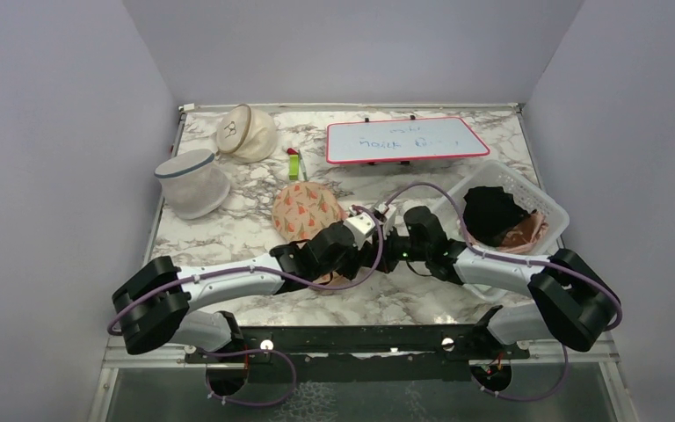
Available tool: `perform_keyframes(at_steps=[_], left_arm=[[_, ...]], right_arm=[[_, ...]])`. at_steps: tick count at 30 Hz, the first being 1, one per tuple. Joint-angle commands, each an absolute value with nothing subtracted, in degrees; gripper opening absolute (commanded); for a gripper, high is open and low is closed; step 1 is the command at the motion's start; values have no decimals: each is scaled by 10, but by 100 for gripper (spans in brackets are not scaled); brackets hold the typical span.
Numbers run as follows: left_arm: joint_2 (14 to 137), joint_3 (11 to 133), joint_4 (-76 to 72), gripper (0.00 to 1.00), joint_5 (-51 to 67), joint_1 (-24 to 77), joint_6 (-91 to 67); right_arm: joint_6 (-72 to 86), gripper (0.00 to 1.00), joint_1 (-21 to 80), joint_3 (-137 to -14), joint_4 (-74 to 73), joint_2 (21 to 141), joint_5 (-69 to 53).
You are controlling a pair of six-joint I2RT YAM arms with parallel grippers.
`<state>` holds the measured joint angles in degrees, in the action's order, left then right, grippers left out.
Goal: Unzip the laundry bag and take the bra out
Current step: Unzip the laundry bag at the center of the board.
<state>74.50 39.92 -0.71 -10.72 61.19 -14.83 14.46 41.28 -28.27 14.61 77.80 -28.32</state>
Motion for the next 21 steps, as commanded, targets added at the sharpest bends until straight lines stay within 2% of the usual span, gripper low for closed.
perform_keyframes(at_steps=[1,8,12,15,19,21], left_arm=[[754,396,-25,39,-116,608,-162],[720,339,-42,38,-104,608,-196],[706,334,-25,51,-96,609,-210],[695,319,-28,51,-105,608,-211],[709,327,-23,35,-117,608,-198],[720,337,-19,18,-121,608,-191]], right_arm=[[170,1,419,-274,187,756,-304],[159,1,419,-284,177,765,-311],[152,1,419,-287,171,769,-301],[153,1,419,-287,176,771,-305],[157,1,419,-292,179,780,-312],[154,1,419,-296,170,780,-308]])
